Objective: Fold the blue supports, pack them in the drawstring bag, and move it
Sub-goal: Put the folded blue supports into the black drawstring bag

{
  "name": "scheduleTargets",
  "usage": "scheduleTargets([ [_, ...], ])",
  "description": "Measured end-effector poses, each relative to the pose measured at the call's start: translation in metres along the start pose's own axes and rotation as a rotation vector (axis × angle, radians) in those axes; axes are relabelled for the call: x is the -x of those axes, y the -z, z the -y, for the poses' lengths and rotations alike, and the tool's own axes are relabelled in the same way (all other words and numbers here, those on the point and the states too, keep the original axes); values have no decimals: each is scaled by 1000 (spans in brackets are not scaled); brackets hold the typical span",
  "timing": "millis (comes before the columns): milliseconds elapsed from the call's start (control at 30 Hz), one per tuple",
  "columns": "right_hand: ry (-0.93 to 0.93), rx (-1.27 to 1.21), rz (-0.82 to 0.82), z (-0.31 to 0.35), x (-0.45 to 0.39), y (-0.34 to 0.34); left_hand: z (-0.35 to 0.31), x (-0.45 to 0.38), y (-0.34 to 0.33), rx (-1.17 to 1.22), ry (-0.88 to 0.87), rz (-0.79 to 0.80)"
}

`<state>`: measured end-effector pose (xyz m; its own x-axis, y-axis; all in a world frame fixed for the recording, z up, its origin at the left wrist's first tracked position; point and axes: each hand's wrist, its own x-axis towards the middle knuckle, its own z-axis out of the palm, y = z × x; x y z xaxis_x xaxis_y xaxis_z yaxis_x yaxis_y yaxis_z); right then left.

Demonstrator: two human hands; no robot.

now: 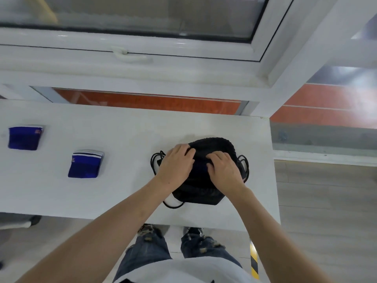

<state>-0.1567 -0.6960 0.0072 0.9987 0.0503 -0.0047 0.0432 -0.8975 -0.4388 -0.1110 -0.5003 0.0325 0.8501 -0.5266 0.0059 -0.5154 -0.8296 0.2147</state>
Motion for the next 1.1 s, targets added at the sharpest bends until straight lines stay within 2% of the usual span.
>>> scheduleTargets([
  [100, 15, 15, -46, 30, 4, 4, 22, 23, 18, 11, 75, -72],
  [400, 136, 43, -88, 173, -5, -34, 145, 124, 54, -9, 227, -54],
  [733, 181, 17, 11, 344, -9, -115, 286, 246, 88, 23, 389, -9],
  [933, 201, 6, 49, 393, -28, -150, 341, 275, 87, 20, 459, 39],
  [1100, 160, 18, 177, 412, -62, -186, 385, 279, 84, -3, 499, 101],
])
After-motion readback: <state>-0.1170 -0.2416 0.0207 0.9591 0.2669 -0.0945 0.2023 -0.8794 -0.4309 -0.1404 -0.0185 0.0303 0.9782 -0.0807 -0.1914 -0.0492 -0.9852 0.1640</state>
